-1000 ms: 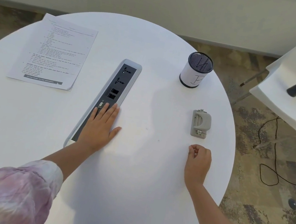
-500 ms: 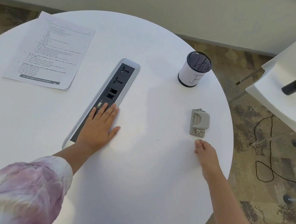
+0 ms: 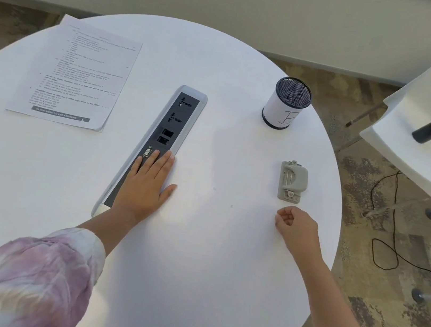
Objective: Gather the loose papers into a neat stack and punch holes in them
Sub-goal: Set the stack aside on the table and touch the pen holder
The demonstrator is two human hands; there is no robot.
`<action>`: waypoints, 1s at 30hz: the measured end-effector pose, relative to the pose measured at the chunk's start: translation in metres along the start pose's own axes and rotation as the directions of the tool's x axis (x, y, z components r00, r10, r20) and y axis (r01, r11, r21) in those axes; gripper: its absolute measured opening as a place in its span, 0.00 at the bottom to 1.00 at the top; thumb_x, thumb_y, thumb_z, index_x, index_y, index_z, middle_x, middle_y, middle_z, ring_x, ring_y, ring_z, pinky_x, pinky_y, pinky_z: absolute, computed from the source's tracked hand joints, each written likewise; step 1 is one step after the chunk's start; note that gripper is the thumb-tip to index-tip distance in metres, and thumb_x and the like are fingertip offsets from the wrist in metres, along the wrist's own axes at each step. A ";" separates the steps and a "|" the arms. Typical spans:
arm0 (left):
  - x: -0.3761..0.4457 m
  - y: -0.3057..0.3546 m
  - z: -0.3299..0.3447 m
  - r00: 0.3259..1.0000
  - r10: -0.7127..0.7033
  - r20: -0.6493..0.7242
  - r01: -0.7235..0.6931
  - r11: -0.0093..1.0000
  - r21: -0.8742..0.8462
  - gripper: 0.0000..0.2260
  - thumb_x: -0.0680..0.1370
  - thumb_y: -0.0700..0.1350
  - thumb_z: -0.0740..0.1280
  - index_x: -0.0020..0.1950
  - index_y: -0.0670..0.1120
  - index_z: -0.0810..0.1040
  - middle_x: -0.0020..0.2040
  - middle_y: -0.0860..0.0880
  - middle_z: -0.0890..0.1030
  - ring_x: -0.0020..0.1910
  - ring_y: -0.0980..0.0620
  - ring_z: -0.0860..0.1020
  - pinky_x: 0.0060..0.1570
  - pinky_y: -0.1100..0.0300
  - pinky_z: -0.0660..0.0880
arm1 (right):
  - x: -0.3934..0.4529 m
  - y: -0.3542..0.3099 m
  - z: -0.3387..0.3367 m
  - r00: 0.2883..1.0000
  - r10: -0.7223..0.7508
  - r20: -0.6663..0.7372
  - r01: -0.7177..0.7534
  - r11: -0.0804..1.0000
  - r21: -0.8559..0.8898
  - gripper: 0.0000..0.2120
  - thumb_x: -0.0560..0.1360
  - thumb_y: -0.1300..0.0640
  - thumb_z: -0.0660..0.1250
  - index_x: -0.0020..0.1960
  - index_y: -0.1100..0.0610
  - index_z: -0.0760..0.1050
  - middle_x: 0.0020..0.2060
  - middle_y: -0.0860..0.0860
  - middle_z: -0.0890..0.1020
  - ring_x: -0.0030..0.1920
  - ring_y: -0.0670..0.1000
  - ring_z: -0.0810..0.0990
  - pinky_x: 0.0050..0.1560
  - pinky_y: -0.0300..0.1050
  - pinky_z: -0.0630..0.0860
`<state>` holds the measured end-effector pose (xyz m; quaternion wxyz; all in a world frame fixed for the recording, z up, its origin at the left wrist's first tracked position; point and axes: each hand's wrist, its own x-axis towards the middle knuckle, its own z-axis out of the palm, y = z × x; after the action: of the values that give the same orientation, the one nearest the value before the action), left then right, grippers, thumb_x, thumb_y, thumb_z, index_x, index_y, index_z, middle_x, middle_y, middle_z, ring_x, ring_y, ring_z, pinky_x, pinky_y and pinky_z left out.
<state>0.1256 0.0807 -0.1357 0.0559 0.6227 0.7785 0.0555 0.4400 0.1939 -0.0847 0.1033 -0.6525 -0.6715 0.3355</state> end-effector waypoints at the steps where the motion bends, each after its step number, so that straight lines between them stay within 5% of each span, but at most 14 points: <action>1: 0.000 0.000 0.000 1.000 0.001 -0.001 -0.001 1.000 -0.004 0.29 0.78 0.60 0.41 0.74 0.45 0.58 0.73 0.48 0.63 0.73 0.46 0.59 0.70 0.51 0.49 | 0.000 -0.001 0.000 1.000 -0.014 0.000 0.014 0.999 -0.040 0.05 0.73 0.59 0.66 0.48 0.59 0.77 0.42 0.52 0.79 0.41 0.49 0.76 0.42 0.41 0.73; 10: -0.001 0.001 -0.001 1.000 -0.011 0.003 0.011 0.999 -0.030 0.31 0.78 0.61 0.40 0.74 0.45 0.56 0.74 0.48 0.61 0.73 0.47 0.57 0.71 0.48 0.52 | 0.000 -0.012 0.002 0.995 -0.095 0.005 0.091 0.946 -0.311 0.08 0.74 0.62 0.61 0.48 0.62 0.78 0.46 0.56 0.80 0.47 0.56 0.77 0.45 0.46 0.72; 14: -0.001 0.001 -0.002 1.000 -0.011 0.007 0.012 1.000 -0.021 0.31 0.78 0.61 0.41 0.74 0.44 0.57 0.74 0.48 0.62 0.73 0.47 0.59 0.70 0.49 0.51 | 0.005 -0.015 0.004 0.996 -0.073 0.042 0.084 0.918 -0.388 0.07 0.73 0.63 0.60 0.39 0.60 0.74 0.42 0.56 0.79 0.39 0.55 0.75 0.38 0.43 0.67; 25: -0.001 0.001 -0.002 1.000 -0.015 0.015 0.015 1.000 -0.005 0.31 0.78 0.61 0.40 0.74 0.44 0.58 0.74 0.48 0.63 0.73 0.46 0.59 0.70 0.52 0.48 | 0.012 -0.009 0.016 0.998 0.016 0.058 0.007 0.923 -0.384 0.04 0.73 0.63 0.57 0.41 0.60 0.69 0.42 0.56 0.72 0.40 0.55 0.71 0.40 0.45 0.65; 30: 0.000 0.000 0.001 1.000 -0.022 0.004 0.022 1.000 -0.009 0.30 0.78 0.61 0.40 0.74 0.45 0.57 0.74 0.48 0.63 0.73 0.47 0.60 0.70 0.50 0.50 | 0.002 -0.035 0.021 0.978 -0.199 -0.056 0.166 0.918 -0.361 0.06 0.75 0.62 0.58 0.46 0.63 0.72 0.45 0.57 0.74 0.41 0.54 0.71 0.39 0.44 0.64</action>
<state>0.1261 0.0811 -0.1367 0.0610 0.6139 0.7849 0.0571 0.3998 0.1920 -0.0809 0.0458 -0.6094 -0.7735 0.1677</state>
